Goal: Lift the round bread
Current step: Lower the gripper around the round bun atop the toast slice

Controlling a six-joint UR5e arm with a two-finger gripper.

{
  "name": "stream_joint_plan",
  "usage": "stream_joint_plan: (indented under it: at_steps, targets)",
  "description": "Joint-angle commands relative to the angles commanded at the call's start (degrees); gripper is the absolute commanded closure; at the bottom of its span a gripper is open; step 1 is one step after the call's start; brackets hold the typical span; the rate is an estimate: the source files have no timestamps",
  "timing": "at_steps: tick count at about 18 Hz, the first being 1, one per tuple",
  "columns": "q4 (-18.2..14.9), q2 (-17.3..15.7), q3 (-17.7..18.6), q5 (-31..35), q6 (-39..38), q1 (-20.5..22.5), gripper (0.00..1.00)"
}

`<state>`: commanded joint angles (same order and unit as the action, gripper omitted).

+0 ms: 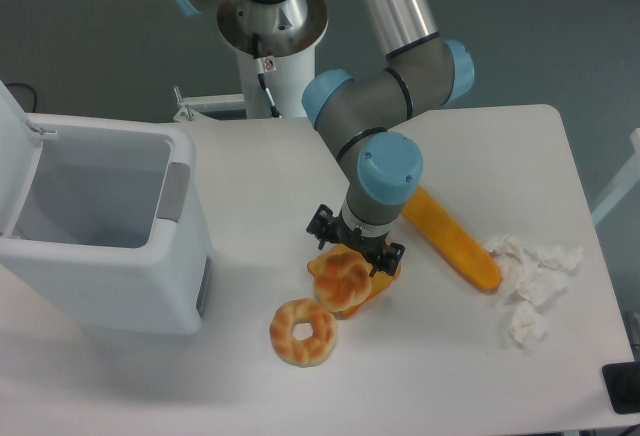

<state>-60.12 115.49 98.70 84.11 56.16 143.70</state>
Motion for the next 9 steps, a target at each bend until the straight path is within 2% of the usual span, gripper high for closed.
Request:
stream_joint_plan:
  at_steps: [9]
  targets:
    - [0.09, 0.53, 0.09, 0.18, -0.96, -0.09, 0.00]
